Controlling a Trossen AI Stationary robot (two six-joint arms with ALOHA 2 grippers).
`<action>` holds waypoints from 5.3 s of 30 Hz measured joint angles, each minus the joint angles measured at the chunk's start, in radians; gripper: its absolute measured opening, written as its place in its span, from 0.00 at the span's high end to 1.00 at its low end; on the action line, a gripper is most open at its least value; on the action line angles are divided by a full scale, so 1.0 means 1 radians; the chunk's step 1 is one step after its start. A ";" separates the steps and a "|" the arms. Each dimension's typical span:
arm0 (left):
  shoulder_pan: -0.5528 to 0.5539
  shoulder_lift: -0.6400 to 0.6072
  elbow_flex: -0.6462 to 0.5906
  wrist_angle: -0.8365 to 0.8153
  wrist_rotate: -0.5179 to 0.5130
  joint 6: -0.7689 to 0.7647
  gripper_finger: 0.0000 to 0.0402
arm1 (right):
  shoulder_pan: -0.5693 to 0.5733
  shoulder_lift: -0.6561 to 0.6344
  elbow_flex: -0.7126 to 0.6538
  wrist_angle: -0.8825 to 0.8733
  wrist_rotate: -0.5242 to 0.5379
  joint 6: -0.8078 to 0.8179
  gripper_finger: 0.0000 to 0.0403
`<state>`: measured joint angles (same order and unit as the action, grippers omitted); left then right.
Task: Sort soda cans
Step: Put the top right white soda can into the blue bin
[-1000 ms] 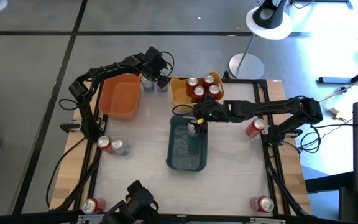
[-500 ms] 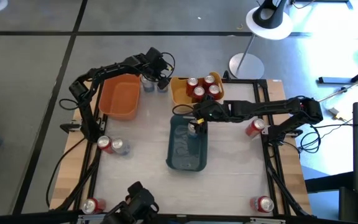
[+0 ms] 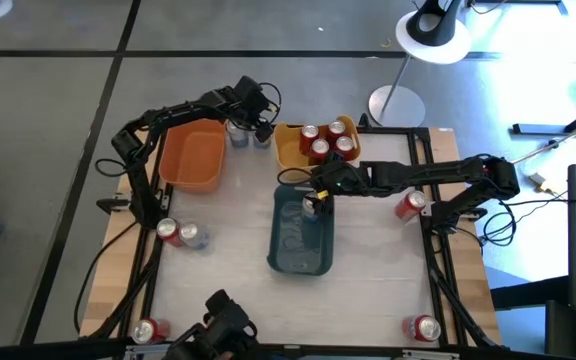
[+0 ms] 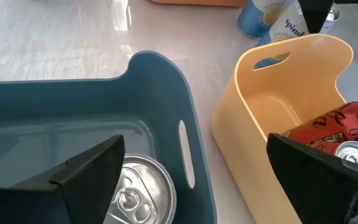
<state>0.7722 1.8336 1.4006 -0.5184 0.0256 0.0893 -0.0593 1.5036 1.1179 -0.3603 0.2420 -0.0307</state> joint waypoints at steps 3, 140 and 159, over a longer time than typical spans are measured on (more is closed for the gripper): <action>-0.002 0.000 0.000 -0.003 -0.023 0.011 0.24 | 0.000 0.000 0.000 0.000 0.000 0.000 0.03; -0.718 -0.175 -0.184 0.083 -0.191 -0.336 0.30 | 0.264 -0.144 0.028 -0.211 -0.093 0.203 0.03; -0.712 -0.135 -0.175 0.083 -0.191 -0.323 0.12 | 0.262 -0.143 -0.012 -0.168 -0.093 0.208 0.03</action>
<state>0.0603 1.6985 1.2257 -0.4358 -0.1655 -0.2333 0.2028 1.3602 1.1060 -0.5282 0.1494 0.1776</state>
